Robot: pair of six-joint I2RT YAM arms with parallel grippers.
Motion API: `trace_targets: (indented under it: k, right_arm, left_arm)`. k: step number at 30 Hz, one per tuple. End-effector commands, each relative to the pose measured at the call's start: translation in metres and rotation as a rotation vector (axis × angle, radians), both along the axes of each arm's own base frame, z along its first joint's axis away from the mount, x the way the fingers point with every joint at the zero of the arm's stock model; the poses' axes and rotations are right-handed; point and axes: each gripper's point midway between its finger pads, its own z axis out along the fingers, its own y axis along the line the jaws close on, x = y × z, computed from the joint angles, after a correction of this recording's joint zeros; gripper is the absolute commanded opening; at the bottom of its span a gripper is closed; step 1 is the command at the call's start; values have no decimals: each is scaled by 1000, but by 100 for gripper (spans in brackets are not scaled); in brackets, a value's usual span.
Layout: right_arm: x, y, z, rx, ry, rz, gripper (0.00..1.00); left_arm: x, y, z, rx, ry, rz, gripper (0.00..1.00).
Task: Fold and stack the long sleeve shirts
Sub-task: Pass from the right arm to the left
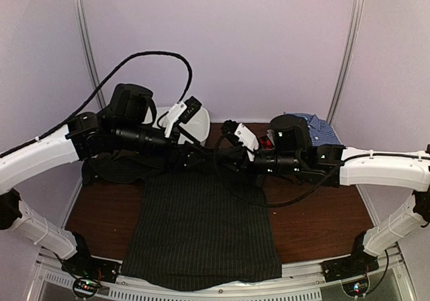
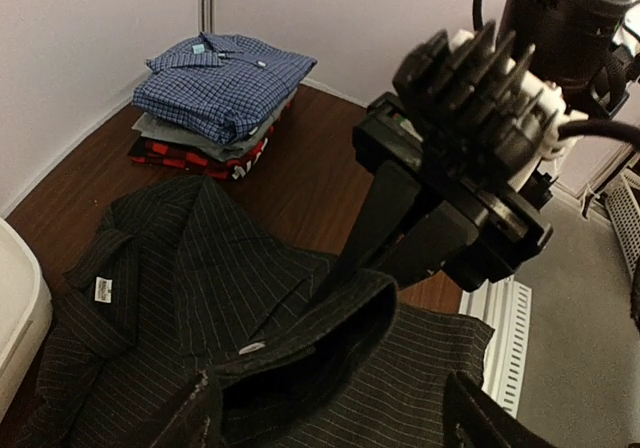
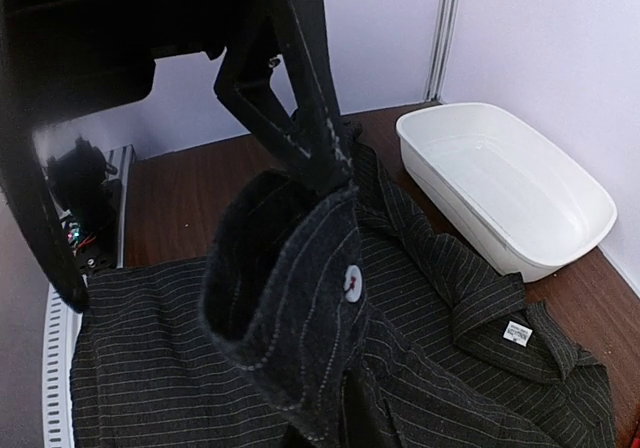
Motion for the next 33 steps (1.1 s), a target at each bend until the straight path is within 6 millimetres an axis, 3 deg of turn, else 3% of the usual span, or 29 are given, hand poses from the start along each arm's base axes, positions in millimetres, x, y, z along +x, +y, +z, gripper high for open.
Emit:
trace_targets:
  k: [1,9,18,26,29,33]
  right_arm:
    - [-12,-2,0,17,58,82,0]
    - [-11,-6,-8,-3,87,100,0]
    - [-10,-7,-14,-20,95,104,0]
    - [-9,-8,-15,-25,95,103,0]
    - [-8,-8,-14,-27,92,105,0]
    - [-7,-9,-11,-27,84,103,0]
  left_arm:
    - [2,-7,3,54,-112,-65,78]
    - [15,-17,-12,141,-154,-77,78]
    - [28,-18,-8,180,-236,-60,80]
    - [18,-26,2,151,-285,-156,81]
    - [12,-32,-6,162,-253,-218,81]
    - [11,-41,-32,207,-191,-268,79]
